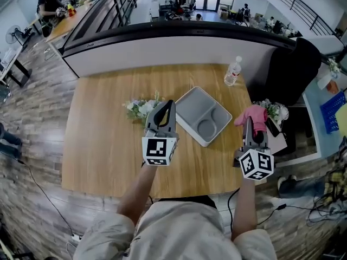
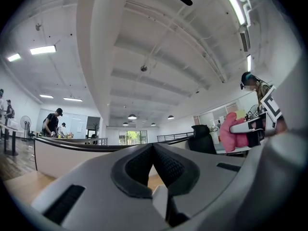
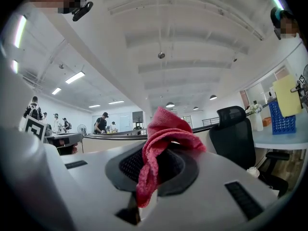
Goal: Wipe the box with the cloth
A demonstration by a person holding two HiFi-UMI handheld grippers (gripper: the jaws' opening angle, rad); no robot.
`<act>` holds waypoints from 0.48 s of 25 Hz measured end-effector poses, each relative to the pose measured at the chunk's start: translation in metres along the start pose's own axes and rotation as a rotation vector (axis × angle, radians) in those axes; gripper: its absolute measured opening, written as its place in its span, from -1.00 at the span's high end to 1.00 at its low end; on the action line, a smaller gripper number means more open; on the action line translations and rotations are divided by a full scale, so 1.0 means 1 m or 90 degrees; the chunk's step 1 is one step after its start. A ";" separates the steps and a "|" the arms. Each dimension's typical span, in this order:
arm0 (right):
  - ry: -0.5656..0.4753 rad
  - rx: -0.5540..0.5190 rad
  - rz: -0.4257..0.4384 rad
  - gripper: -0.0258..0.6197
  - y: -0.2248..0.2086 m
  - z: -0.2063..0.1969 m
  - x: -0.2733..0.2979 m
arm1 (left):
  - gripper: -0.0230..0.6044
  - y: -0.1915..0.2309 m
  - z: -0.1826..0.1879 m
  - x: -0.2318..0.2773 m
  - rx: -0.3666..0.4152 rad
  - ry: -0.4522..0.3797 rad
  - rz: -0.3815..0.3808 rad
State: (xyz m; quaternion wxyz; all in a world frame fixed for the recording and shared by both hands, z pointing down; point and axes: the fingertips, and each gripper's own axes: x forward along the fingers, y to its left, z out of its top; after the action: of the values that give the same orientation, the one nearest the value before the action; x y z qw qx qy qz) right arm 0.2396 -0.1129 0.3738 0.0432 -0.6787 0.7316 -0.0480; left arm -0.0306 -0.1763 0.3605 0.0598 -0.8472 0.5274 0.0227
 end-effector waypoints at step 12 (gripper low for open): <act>-0.006 -0.021 0.064 0.76 -0.007 0.006 0.067 | 0.89 0.015 0.002 0.039 0.022 -0.015 0.039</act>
State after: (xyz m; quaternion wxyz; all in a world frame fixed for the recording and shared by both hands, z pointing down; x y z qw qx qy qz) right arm 0.2422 -0.1800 0.3685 0.0382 -0.6417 0.7654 -0.0306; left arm -0.0267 -0.2172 0.3536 0.0804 -0.8293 0.5525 0.0254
